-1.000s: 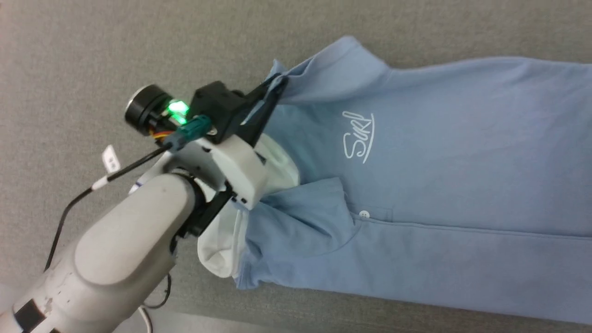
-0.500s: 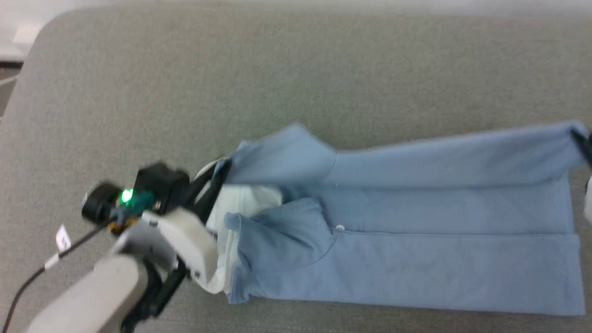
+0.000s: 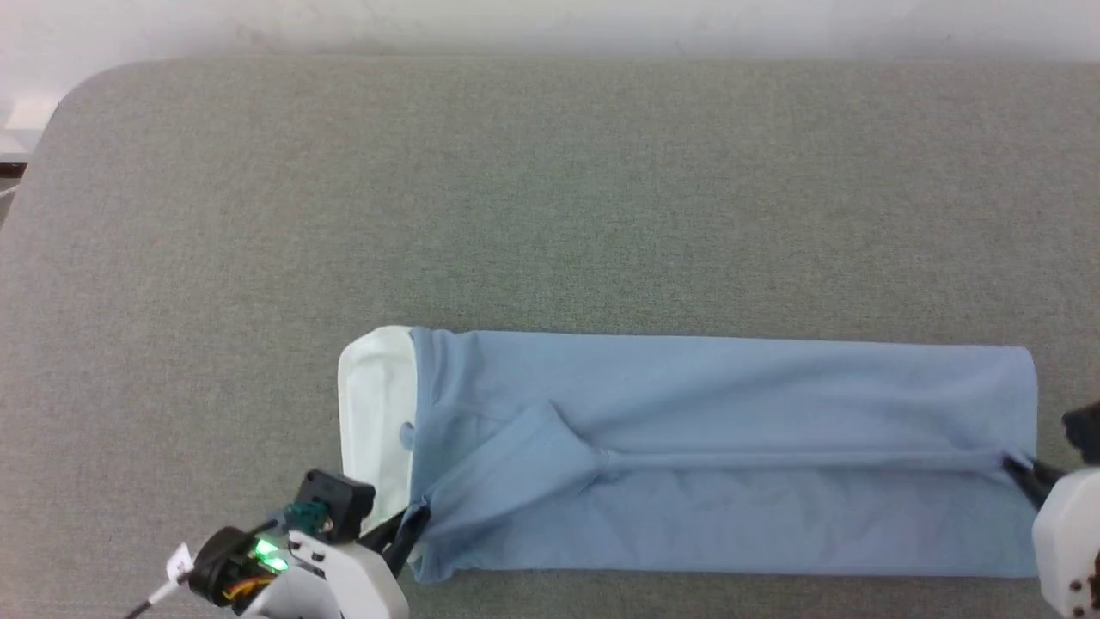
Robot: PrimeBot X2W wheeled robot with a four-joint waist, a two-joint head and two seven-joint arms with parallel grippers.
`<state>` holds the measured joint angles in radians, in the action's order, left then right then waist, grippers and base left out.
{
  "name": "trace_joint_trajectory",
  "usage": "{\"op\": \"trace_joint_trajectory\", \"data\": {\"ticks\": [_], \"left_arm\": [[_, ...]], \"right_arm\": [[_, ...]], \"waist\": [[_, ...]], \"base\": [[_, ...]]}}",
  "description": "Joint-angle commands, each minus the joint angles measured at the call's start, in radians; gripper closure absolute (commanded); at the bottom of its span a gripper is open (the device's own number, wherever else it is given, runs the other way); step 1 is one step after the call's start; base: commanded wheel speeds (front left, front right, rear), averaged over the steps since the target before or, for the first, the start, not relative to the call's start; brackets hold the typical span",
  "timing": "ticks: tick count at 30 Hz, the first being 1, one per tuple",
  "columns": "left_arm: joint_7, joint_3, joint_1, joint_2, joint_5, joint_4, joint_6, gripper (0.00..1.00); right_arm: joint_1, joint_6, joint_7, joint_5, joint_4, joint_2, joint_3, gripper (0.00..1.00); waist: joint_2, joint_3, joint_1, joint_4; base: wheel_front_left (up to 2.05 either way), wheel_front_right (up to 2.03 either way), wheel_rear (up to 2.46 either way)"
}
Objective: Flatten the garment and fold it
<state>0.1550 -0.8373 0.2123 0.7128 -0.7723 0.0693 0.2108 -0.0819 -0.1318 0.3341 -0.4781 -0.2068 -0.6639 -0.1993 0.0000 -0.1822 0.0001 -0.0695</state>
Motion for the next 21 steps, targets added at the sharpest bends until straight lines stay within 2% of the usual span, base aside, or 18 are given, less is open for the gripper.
{"op": "trace_joint_trajectory", "data": {"ticks": [1,5,6,7,8,14,17,21], "left_arm": [[-0.016,-0.008,0.004,-0.018,0.011,-0.033,-0.013,1.0],[-0.056,-0.022,0.024,-0.06,0.026,-0.125,-0.041,1.0],[-0.067,-0.022,0.028,-0.068,0.028,-0.144,-0.044,0.76],[-0.08,-0.021,0.033,-0.077,0.032,-0.16,-0.044,0.51],[-0.091,-0.02,0.037,-0.084,0.034,-0.175,-0.045,0.0],[-0.189,0.021,0.043,-0.12,0.022,-0.196,-0.039,0.0],[-0.268,0.063,0.036,-0.148,-0.003,-0.185,-0.034,0.0],[-0.374,0.127,0.018,-0.198,-0.025,-0.184,-0.006,0.0]], "right_arm": [[0.021,0.001,0.016,0.012,0.004,-0.004,-0.006,1.0],[0.035,0.001,0.017,0.016,-0.002,-0.003,-0.001,1.0],[0.034,0.001,0.015,0.014,-0.003,-0.001,-0.002,0.95],[0.033,0.001,0.008,0.012,-0.002,0.001,-0.001,0.0],[0.031,0.001,0.005,0.007,-0.002,0.004,0.002,0.0],[0.027,0.001,0.029,-0.056,0.051,0.015,0.031,0.0],[0.045,0.001,0.086,-0.104,0.094,0.031,0.076,0.0],[0.073,0.001,0.144,-0.085,0.149,0.069,0.162,0.0]], "waist": [[0.0,-0.004,-0.0001,-0.002],[0.0,-0.008,-0.0001,-0.002],[0.0,-0.007,-0.0001,-0.002],[0.0,-0.006,-0.0001,-0.003],[0.0,-0.004,-0.0001,-0.004],[0.0,0.037,-0.0001,-0.004],[0.0,0.067,-0.0001,-0.006],[0.0,0.101,-0.0001,-0.006]], "base": [[0.0,0.0,0.0],[0.0,0.0,0.0],[0.0,0.0,0.0],[0.0,0.0,0.0],[0.0,0.0,0.0],[0.0,0.0,0.0],[0.0,0.0,0.0],[0.0,0.0,0.0]]}}
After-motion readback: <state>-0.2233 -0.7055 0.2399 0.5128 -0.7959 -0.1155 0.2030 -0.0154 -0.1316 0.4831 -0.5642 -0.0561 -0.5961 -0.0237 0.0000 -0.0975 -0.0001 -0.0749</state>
